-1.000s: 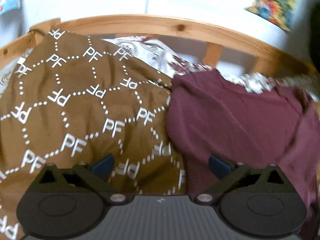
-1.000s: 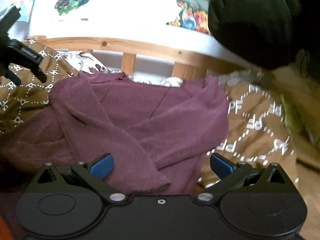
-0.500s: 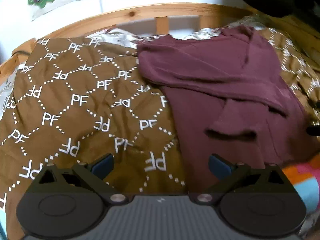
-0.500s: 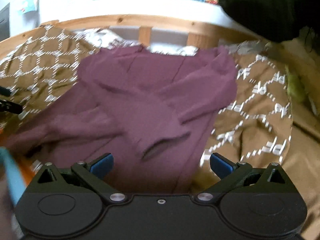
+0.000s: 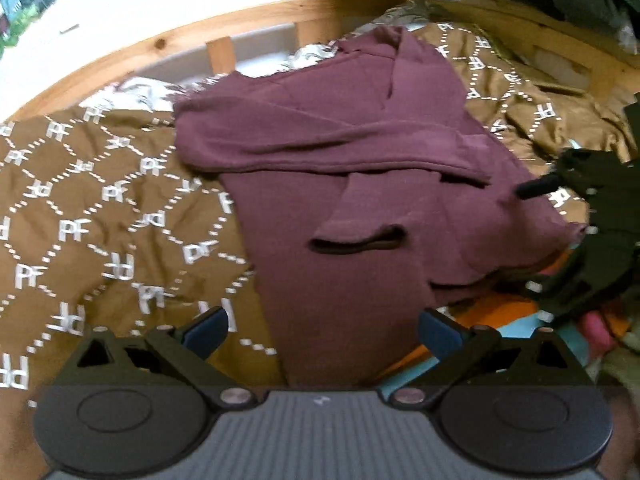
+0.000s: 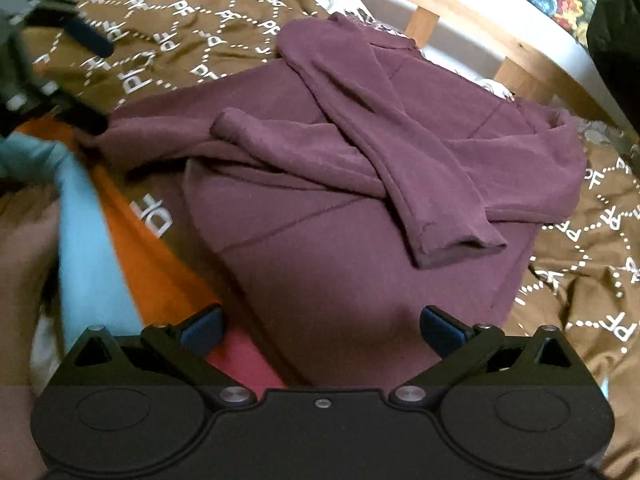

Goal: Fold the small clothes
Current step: 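Open both grippers and move them over the shirt hem, then grasp the maroon shirt hem with the left gripper while the right gripper grasps it too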

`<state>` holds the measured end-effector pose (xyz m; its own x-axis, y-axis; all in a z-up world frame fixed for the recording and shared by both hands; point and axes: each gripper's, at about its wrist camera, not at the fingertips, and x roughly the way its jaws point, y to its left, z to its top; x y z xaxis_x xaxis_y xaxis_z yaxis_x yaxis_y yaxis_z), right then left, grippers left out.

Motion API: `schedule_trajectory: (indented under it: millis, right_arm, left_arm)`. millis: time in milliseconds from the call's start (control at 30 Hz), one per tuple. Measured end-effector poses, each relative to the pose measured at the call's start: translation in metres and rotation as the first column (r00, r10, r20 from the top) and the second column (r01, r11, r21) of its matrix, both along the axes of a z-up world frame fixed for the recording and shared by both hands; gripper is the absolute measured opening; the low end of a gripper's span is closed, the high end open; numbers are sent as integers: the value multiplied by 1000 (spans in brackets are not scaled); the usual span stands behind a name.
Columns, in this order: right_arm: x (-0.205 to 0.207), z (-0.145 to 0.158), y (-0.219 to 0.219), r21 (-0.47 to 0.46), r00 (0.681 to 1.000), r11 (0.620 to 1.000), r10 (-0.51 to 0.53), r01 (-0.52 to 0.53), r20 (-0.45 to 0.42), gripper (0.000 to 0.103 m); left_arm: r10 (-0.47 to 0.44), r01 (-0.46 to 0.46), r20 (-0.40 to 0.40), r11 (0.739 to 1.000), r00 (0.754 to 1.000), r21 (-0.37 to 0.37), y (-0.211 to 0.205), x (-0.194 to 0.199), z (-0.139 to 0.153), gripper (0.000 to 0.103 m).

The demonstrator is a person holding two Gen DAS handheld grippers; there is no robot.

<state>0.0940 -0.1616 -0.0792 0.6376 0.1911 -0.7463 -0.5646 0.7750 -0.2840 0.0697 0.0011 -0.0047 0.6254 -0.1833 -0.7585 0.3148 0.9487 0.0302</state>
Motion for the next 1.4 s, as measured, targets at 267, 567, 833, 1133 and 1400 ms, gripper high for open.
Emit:
schedule_trajectory:
  millis: [267,567,833,1133,1400]
  right_arm:
    - [-1,3,-8,68,999,997,29,-30,18,22]
    - [9,47,-50,407,997,911,-79,72,0,6]
    - [-1,73,-81,508,984,853,-170,120,53,6]
    - [0,76,-91,534,980,835,-191,130,60,6]
    - [-2,66,-80,432,983,892,-173,129,63,7]
  left_arm:
    - [-77,73,-87,996,993,-55,-23,8,-13,102]
    - [-41,50,-60,985,997,163,-49,30,-34,102]
    - [-52,59,-35,972,998,226,-44,28,-32,100]
    - [-64,38,77,952,995,305,-48,15,-23,68]
    - [-85,29,191,960,978,279,-34,4,3,15]
